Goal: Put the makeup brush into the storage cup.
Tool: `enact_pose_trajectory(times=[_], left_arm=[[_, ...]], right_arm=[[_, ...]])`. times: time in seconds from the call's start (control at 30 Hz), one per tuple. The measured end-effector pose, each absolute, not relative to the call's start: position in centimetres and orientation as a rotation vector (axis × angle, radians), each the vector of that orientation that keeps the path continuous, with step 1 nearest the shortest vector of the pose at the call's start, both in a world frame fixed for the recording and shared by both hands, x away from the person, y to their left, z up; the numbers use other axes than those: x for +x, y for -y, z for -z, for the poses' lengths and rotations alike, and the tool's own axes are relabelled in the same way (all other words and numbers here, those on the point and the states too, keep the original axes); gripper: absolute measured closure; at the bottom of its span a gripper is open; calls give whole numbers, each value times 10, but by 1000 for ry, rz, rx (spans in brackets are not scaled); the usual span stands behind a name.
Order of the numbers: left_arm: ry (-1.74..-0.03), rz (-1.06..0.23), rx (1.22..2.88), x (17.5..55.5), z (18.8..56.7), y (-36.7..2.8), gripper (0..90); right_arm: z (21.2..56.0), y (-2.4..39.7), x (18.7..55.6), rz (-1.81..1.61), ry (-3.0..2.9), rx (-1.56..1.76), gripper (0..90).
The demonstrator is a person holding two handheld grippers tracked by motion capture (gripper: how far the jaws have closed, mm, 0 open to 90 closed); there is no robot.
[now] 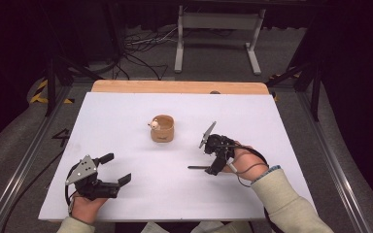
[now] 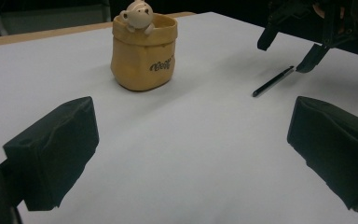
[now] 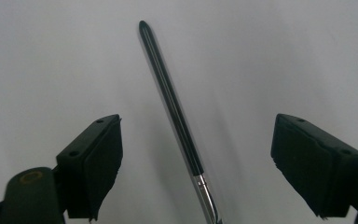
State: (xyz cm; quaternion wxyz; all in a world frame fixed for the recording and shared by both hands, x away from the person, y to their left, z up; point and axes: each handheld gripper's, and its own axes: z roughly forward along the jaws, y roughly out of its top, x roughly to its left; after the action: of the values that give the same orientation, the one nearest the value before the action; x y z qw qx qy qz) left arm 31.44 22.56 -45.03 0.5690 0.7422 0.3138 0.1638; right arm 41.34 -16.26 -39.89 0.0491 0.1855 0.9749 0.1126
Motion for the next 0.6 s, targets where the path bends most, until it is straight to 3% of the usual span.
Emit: enact_pose_trajectory(times=[0.6], left_arm=[[-742,-372,1737,315,451,-225,26]], right_arm=[[415,162,414,-287,-3031,583,417]])
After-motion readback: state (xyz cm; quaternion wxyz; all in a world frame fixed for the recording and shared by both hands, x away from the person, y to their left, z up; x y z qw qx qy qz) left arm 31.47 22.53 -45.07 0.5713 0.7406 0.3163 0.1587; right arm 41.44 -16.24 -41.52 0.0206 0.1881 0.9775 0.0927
